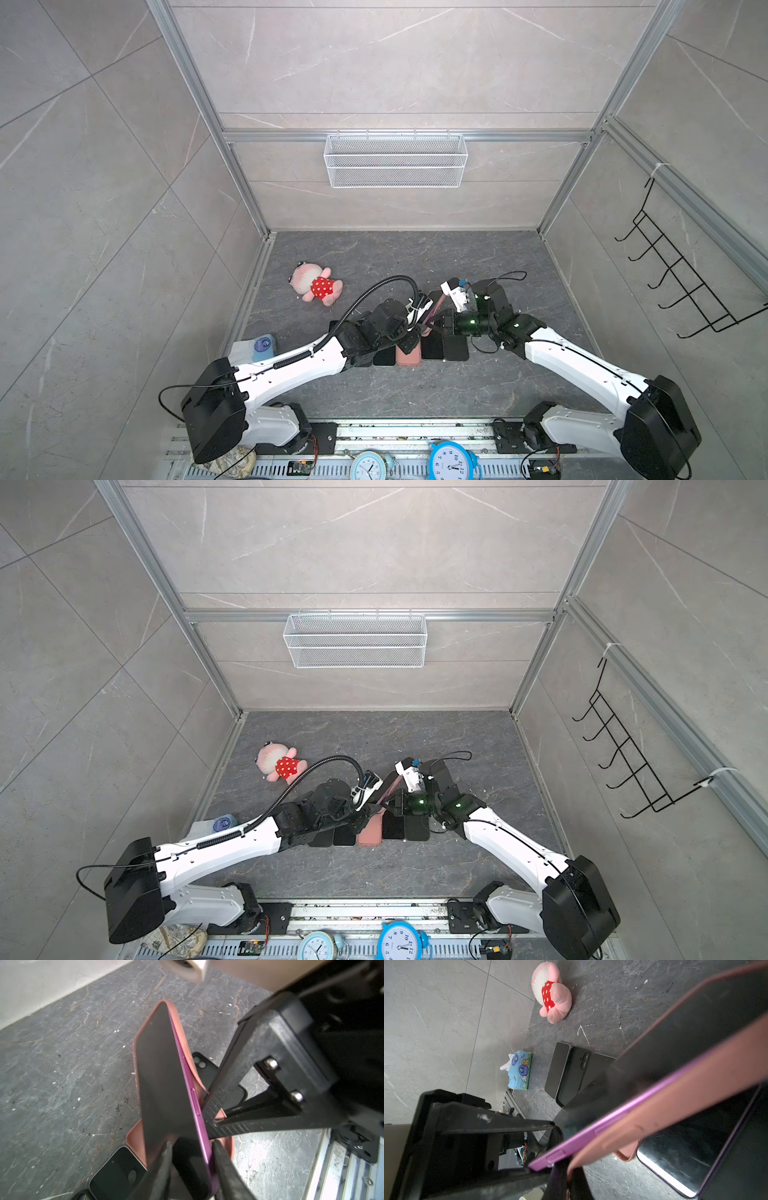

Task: Take the phone out of the phone case
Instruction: Remove the phone case from the phone.

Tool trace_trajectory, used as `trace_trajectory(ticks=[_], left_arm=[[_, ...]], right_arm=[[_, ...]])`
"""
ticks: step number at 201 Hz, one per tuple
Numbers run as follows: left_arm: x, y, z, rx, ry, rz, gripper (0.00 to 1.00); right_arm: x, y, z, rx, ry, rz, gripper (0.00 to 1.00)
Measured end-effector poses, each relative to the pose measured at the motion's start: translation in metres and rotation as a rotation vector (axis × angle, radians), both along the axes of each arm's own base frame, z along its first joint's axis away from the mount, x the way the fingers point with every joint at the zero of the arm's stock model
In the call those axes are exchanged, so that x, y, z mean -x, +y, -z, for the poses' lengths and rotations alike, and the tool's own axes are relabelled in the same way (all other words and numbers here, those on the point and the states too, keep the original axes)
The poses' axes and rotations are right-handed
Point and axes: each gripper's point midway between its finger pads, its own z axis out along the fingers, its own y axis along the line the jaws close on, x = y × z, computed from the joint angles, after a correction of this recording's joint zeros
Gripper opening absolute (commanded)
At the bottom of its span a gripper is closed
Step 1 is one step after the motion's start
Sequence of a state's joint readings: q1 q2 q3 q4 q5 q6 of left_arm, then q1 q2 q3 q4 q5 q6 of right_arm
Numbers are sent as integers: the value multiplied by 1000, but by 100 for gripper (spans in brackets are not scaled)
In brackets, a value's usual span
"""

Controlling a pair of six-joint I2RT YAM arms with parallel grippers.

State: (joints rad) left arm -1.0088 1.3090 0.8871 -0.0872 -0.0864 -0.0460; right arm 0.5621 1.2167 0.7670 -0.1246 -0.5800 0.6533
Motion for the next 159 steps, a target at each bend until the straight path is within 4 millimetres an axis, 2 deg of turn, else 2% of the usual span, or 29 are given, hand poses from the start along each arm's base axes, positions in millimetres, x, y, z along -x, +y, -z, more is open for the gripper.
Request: trace_trajectory(ticks=[29, 69, 111, 136, 159], left_arm=[[-4, 3, 1, -45, -52, -22, 8], [-2, 3, 5, -76, -75, -37, 0], [-3, 3, 5, -98, -91, -62, 0], [-4, 4, -3, -117, -107, -98, 0], [-4, 4, -16, -121, -127, -136, 0]], right_arm=[[2, -2, 4, 9, 31, 8, 0], [4, -3, 6, 11, 58, 13, 0], [6, -7, 12, 37, 73, 29, 0], [6, -19, 19, 109, 56, 64, 0], [2, -44, 36, 242, 44, 141, 0]])
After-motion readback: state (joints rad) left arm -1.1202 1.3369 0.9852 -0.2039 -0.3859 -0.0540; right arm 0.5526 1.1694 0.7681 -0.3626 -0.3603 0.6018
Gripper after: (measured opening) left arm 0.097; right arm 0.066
